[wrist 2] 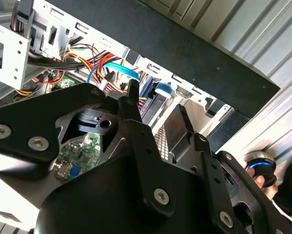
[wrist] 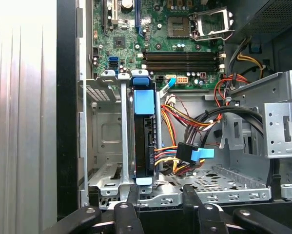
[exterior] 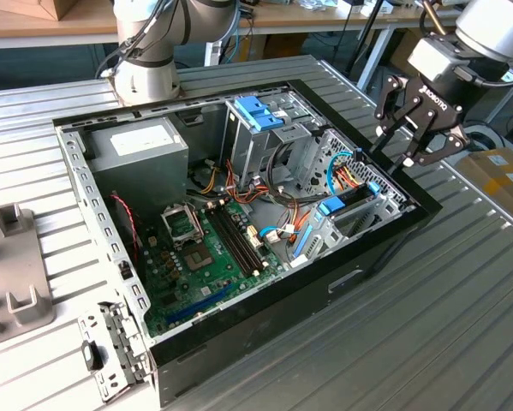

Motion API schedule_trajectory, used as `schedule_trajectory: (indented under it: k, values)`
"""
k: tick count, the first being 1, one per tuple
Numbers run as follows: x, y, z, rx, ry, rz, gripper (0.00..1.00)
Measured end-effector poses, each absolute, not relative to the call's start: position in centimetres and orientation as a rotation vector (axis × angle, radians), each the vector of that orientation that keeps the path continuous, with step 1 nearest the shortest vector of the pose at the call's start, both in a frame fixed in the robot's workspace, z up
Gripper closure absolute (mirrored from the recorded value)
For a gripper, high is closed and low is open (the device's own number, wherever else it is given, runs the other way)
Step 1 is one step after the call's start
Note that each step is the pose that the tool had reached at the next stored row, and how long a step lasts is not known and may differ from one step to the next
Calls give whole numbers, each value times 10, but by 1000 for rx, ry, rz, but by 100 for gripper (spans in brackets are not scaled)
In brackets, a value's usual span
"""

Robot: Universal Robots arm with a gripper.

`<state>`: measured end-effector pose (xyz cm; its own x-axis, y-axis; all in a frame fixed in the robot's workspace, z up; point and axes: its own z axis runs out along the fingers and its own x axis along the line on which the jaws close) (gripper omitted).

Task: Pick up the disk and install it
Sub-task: 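Insert the second disk wire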

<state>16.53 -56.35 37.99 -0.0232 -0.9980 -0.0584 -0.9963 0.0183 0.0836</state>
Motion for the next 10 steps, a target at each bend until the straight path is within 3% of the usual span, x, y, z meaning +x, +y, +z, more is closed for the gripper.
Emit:
schedule_trajectory:
  k: [10]
  values:
    - [165, -554, 380, 2184, -2230, -157, 52]
